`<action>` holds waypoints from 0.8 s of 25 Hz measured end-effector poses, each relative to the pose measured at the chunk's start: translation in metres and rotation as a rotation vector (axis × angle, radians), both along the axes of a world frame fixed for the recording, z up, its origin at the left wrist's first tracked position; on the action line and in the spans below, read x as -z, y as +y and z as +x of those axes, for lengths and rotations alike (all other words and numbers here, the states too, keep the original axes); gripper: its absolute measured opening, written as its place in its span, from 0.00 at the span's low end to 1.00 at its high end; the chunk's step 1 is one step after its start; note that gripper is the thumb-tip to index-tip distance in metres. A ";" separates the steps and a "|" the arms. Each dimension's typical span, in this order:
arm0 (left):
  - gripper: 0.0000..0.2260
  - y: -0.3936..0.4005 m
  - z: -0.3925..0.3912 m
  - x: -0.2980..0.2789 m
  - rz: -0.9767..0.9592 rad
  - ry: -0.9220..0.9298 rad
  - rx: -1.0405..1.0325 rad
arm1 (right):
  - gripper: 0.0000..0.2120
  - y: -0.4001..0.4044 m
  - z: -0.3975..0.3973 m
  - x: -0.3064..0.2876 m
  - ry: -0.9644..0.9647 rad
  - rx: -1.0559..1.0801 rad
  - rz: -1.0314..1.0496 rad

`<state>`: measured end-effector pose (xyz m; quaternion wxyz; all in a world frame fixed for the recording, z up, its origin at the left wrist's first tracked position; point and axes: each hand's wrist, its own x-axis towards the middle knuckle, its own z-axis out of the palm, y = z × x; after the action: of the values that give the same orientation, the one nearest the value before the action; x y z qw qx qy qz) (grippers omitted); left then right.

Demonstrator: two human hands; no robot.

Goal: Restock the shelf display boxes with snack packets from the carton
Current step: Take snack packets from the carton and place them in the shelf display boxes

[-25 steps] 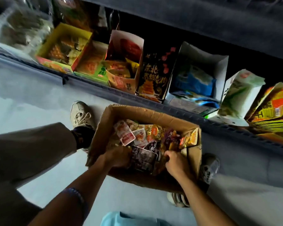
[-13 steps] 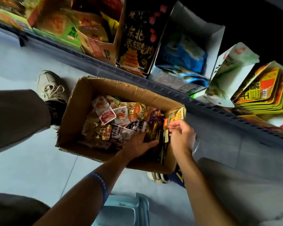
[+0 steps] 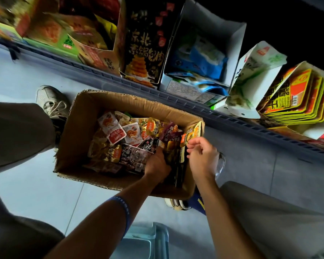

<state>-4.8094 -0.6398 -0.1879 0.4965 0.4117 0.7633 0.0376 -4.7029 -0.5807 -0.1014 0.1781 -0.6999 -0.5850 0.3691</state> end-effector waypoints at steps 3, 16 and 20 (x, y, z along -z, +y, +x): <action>0.36 0.008 0.001 0.000 -0.017 -0.075 0.044 | 0.12 -0.003 0.003 0.001 0.007 -0.059 0.047; 0.23 -0.011 -0.124 -0.053 0.039 -0.429 -0.089 | 0.10 -0.003 -0.023 0.001 -0.117 -0.001 -0.092; 0.22 -0.036 -0.147 -0.088 0.142 -0.496 -0.306 | 0.10 -0.030 -0.040 -0.008 0.278 0.019 -0.340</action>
<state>-4.9565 -0.6757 -0.1000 0.6262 0.3040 0.6674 0.2648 -4.7428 -0.6103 -0.0936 0.1399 -0.6676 -0.4774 0.5539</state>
